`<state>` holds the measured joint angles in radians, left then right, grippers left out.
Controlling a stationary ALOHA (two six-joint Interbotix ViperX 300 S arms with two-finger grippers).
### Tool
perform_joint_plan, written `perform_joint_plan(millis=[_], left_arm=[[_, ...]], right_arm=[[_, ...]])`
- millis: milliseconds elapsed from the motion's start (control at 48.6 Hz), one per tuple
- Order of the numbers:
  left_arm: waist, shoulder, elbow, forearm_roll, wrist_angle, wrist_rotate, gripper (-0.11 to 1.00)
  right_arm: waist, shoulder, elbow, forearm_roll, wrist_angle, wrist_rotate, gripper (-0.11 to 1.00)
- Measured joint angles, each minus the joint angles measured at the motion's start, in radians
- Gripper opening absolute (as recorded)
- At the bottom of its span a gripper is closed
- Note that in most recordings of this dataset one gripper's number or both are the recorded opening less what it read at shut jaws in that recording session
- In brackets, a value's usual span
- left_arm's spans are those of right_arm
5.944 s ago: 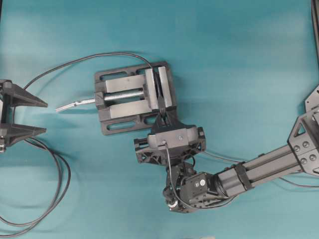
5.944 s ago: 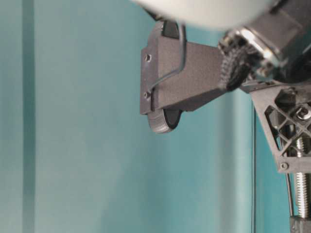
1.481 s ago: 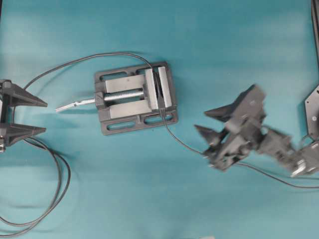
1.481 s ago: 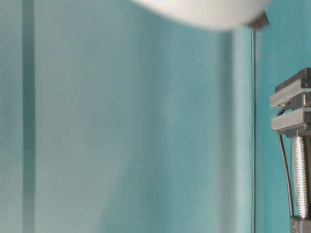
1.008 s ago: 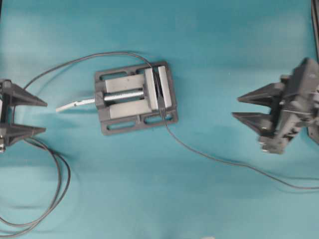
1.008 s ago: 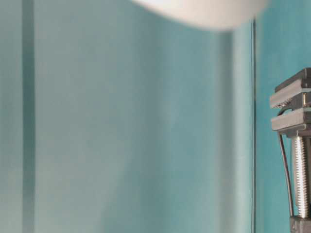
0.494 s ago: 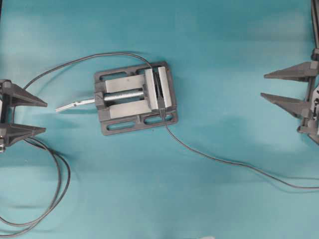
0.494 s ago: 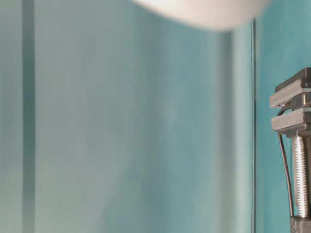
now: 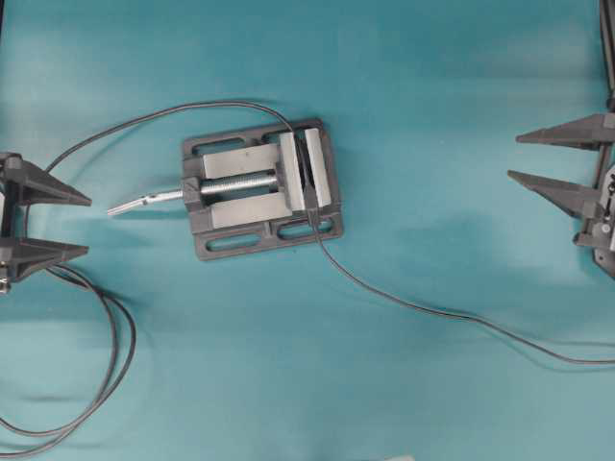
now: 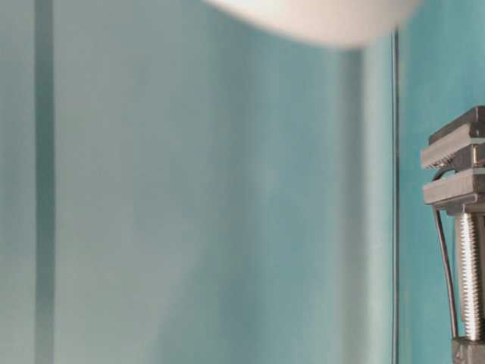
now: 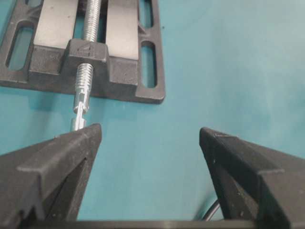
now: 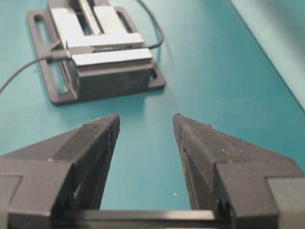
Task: Insert the USB cable into the fixed female connector.
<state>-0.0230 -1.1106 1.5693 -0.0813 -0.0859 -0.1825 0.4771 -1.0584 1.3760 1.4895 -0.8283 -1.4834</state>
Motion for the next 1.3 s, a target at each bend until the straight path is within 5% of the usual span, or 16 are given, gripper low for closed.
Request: perform_joint_plan(millis=[165,350,432,658,1296], left_arm=[[0.0,0.0,0.0,0.002,0.0,0.0,0.97],[0.0,0.0,0.0,0.0,0.0,0.0,0.97],[0.0,-0.002,0.0,0.0,0.0,0.0,0.97],[0.0,0.0,0.0,0.0,-0.002,0.0,0.97],[0.0,0.0,0.0,0.0,0.0,0.0,0.97]], right_arm=[[-0.091,0.0,-0.031,-0.008,-0.038,0.032,0.56],[-0.301,0.0,-0.014,-0.146,0.071,0.037,0.55],[-0.413,0.0,-0.008,-0.19,0.173,0.052,0.52],[-0.666,0.0,-0.008,-0.215,0.635,0.103,0.36],[-0.678,0.0,-0.041,-0.219,0.936,0.249,0.32]])
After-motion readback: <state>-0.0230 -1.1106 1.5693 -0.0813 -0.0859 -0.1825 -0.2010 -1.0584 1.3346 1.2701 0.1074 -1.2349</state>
